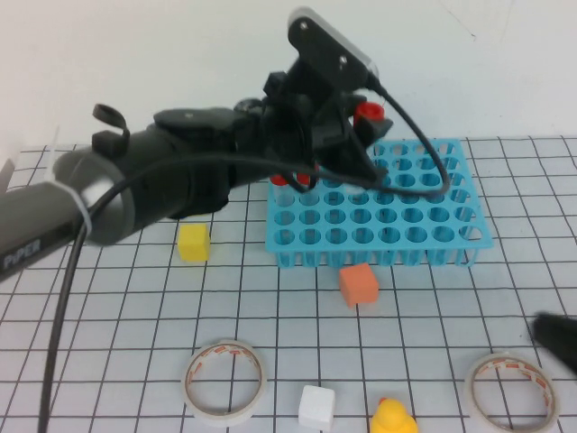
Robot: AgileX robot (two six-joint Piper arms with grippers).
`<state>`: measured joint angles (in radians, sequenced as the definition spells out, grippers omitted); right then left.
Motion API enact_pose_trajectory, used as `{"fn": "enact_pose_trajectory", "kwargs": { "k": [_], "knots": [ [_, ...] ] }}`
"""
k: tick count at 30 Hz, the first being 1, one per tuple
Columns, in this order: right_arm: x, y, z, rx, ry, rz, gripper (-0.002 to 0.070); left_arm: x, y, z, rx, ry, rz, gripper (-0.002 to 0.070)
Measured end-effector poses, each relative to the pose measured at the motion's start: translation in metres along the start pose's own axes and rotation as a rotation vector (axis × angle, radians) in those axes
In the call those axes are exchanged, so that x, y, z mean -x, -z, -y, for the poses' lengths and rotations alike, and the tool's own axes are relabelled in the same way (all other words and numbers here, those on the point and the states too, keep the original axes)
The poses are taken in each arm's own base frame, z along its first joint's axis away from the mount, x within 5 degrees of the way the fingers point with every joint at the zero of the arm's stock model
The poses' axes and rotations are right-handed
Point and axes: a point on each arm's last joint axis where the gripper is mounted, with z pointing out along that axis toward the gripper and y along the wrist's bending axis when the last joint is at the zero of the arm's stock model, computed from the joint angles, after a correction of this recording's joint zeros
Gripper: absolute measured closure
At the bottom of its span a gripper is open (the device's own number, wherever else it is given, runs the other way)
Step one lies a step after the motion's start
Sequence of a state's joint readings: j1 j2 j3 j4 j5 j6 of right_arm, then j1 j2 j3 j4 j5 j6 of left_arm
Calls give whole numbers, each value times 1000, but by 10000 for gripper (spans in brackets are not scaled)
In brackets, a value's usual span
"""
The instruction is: Place the test tubes
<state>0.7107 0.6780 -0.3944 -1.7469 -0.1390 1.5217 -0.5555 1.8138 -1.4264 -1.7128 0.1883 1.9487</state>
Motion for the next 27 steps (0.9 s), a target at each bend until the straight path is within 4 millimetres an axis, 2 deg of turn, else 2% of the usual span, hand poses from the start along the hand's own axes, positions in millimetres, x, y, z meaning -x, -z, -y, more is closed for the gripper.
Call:
{"fn": "enact_pose_trajectory", "kwargs": {
  "k": [7, 10, 16, 27],
  "knots": [
    [-26, 33, 23, -353, -11, 39, 677, 4, -14, -12, 52, 31, 12, 398],
    [-36, 43, 30, -464, -25, 40, 677, -1, -21, -14, 62, 74, 1, 398],
    [-39, 43, 30, -471, -26, 35, 678, -19, -31, -21, 120, 141, -53, 398],
    [-39, 41, 24, -406, -22, 37, 678, -23, -31, -27, 172, 156, -72, 398]
  ]
}}
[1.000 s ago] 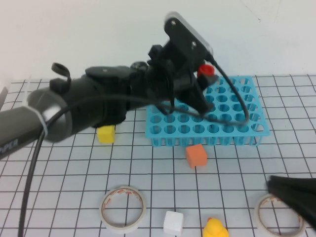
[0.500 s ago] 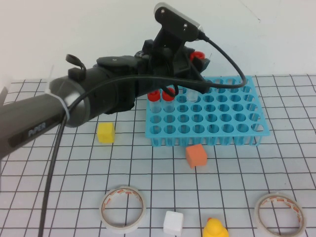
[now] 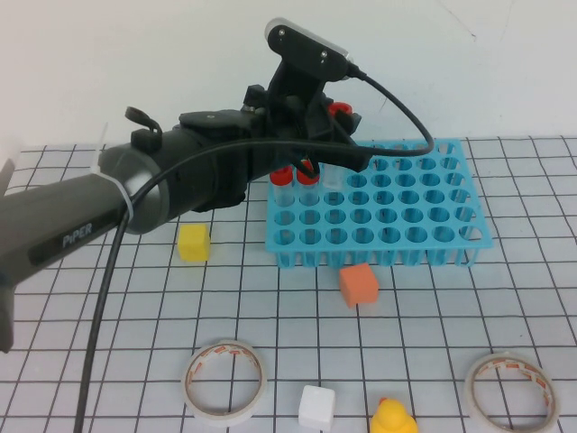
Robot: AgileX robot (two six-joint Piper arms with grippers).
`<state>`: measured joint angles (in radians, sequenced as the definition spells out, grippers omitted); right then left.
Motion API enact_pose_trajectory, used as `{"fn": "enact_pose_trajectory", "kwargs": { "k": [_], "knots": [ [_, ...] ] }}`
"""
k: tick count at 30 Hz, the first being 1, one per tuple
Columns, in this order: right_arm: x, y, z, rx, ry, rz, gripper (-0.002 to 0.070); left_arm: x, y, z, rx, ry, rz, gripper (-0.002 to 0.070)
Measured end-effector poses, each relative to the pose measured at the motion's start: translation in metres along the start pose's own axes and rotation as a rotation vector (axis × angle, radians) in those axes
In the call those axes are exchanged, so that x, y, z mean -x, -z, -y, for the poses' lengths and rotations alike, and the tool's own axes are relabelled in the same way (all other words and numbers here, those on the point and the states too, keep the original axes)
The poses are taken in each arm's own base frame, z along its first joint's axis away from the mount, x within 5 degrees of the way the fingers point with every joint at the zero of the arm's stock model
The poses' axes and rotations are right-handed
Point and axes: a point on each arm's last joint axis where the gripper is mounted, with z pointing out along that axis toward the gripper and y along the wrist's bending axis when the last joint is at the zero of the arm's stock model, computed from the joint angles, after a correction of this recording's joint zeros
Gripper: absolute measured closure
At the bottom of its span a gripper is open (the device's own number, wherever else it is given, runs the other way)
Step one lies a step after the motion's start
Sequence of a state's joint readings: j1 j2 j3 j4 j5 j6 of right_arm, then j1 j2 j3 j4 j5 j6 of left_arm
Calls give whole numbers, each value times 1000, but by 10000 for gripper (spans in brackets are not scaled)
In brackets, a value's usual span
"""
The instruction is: Place the test tubes
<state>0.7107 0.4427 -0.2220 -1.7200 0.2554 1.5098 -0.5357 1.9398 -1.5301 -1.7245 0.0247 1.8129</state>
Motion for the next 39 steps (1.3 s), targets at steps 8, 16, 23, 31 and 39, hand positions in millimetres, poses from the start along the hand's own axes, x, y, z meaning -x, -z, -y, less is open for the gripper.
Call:
{"fn": "enact_pose_trajectory", "kwargs": {
  "k": [8, 16, 23, 31, 39],
  "knots": [
    [0, 0, -1, 8, 0, 0, 678, -14, -16, -6, -9, 9, -25, 398],
    [0, 0, -1, 12, 0, 1, 678, -15, -26, -4, -44, -28, -13, 398],
    [0, 0, -1, 13, 0, 1, 678, -28, -34, -5, -35, -32, -45, 398],
    [0, 0, -1, 14, 0, 1, 678, -31, -37, -13, -35, -15, -44, 398],
    [0, 0, -1, 13, 0, 1, 678, -30, -38, -19, -51, 28, -32, 398]
  ]
}}
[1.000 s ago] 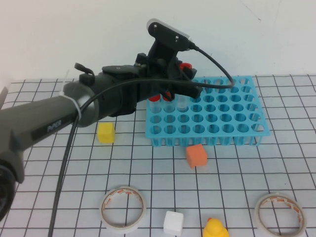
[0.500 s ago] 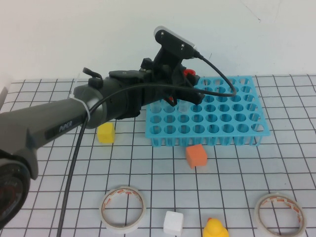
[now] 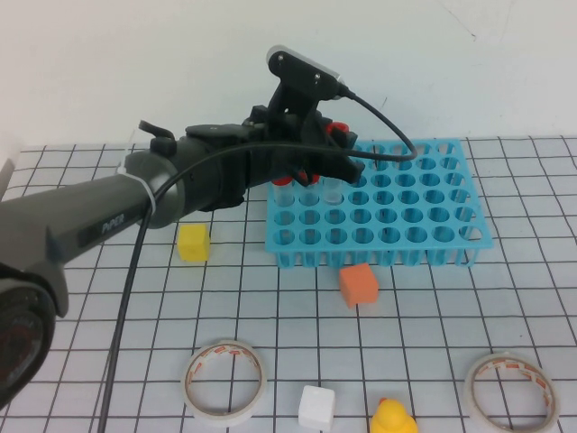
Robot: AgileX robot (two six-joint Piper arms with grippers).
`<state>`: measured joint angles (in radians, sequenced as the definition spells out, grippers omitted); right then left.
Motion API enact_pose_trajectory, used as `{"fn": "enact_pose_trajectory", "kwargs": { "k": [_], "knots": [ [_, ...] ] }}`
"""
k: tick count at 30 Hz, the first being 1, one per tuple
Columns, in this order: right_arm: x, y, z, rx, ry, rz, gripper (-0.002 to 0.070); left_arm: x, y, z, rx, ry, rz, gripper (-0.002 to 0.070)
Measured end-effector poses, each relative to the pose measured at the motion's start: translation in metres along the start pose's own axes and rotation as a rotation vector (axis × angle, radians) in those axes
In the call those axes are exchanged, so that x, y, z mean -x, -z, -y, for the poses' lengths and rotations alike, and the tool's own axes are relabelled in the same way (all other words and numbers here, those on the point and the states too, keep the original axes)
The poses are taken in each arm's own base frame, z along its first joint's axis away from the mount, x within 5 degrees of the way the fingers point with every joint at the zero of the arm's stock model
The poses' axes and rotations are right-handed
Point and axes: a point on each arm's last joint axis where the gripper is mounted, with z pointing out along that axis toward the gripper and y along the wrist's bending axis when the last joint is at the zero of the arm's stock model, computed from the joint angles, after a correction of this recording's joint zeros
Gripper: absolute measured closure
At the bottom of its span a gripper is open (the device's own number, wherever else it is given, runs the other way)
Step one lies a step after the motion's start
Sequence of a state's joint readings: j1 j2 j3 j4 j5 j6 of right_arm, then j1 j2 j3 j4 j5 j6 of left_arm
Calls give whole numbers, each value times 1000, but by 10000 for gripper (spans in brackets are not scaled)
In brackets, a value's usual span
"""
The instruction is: Place the test tubes
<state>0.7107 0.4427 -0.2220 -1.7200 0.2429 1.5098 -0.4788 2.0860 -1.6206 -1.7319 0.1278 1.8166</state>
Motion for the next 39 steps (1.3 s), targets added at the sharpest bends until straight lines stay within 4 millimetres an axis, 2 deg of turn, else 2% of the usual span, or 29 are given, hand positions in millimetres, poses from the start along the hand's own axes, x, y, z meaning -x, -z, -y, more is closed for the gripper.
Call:
{"fn": "enact_pose_trajectory", "kwargs": {
  "k": [8, 16, 27, 29, 31, 34, 39],
  "knots": [
    [0, 0, 0, 0, 0, 0, 678, 0, -3, 0, -7, 3, 5, 398],
    [0, 0, 0, 0, -1, 2, 678, -12, -11, -1, -9, 11, -21, 398],
    [0, 0, 0, -1, -1, 3, 678, -11, -11, 0, -11, 15, -20, 398],
    [0, 0, 0, -3, -1, 2, 678, -11, -11, 0, -11, 15, -20, 358],
    [0, 0, 1, -5, -1, 2, 678, -12, -11, 0, -11, 19, -21, 271],
    [0, 0, 1, -5, -1, 2, 678, -11, -11, 2, -33, 43, -16, 176],
    [0, 0, 1, -5, -1, 2, 678, -10, -11, 5, -68, 85, -9, 139]
  ]
}}
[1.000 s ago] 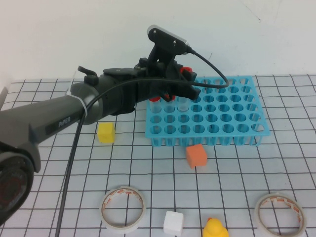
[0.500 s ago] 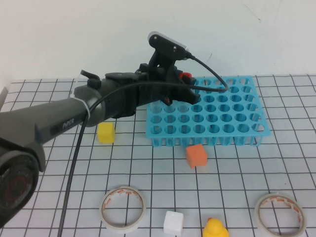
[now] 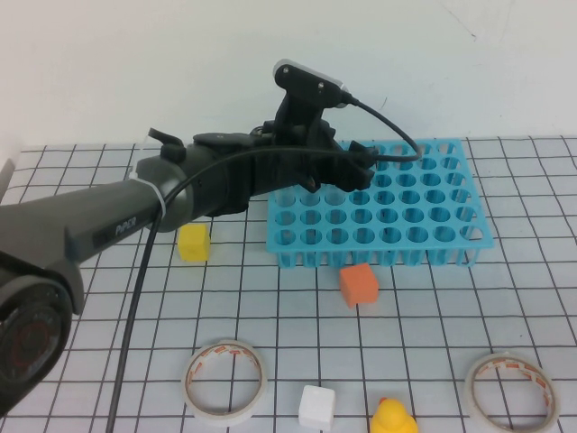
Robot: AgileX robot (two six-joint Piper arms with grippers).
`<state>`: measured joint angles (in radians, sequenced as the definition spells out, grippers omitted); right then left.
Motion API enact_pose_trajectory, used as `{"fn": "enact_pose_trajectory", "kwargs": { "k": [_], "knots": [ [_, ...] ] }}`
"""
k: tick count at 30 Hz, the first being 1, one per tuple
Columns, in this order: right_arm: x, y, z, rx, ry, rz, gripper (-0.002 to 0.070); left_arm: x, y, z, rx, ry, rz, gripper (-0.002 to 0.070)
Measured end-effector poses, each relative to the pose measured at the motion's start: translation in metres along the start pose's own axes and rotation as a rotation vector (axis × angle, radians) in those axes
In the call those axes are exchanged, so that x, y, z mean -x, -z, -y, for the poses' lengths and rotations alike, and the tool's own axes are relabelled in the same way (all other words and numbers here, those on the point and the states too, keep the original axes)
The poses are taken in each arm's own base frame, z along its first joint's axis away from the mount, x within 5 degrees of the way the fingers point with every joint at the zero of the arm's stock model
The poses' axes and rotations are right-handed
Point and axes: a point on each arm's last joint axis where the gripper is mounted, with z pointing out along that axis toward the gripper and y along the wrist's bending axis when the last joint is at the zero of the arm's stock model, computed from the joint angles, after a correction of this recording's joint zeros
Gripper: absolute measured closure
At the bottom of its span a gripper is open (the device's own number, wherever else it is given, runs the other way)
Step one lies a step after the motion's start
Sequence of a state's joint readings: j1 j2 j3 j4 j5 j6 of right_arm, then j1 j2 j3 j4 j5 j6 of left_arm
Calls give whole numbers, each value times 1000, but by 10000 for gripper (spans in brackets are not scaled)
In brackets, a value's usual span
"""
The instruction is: Place the test tubes
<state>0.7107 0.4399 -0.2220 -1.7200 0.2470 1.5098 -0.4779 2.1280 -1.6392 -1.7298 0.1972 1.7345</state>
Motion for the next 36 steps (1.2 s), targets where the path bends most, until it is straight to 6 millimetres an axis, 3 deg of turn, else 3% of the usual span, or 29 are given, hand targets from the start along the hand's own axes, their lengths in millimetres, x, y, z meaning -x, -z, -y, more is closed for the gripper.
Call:
{"fn": "enact_pose_trajectory", "kwargs": {
  "k": [4, 6, 10, 12, 15, 19, 20, 25, 31, 36],
  "knots": [
    [0, 0, 0, 0, 0, 0, 678, 2, 1, 0, 2, 15, 4, 146],
    [0, 0, 0, 0, -2, 0, 678, 11, 7, 1, 12, 8, 22, 190],
    [0, 0, 1, -11, -7, 1, 678, 44, 32, 4, 43, -7, 97, 392],
    [0, 0, 1, -9, -9, 1, 678, 66, 51, 6, 70, -17, 150, 532],
    [0, 0, -3, 38, -11, 4, 678, 100, 84, 9, 121, -37, 235, 631],
    [1, 1, -14, 150, 34, 13, 678, 141, 136, 16, 192, -128, 349, 665],
    [1, 2, -18, 196, 81, 22, 678, 161, 168, 19, 248, -189, 408, 671],
    [1, 3, -21, 227, 132, 31, 678, 196, 244, 26, 433, -292, 513, 673],
    [1, 3, -21, 229, 138, 32, 678, 202, 324, 42, 566, -295, 582, 675],
    [1, 3, -21, 231, 138, 32, 678, 176, 361, 57, 547, -305, 576, 675]
  ]
}}
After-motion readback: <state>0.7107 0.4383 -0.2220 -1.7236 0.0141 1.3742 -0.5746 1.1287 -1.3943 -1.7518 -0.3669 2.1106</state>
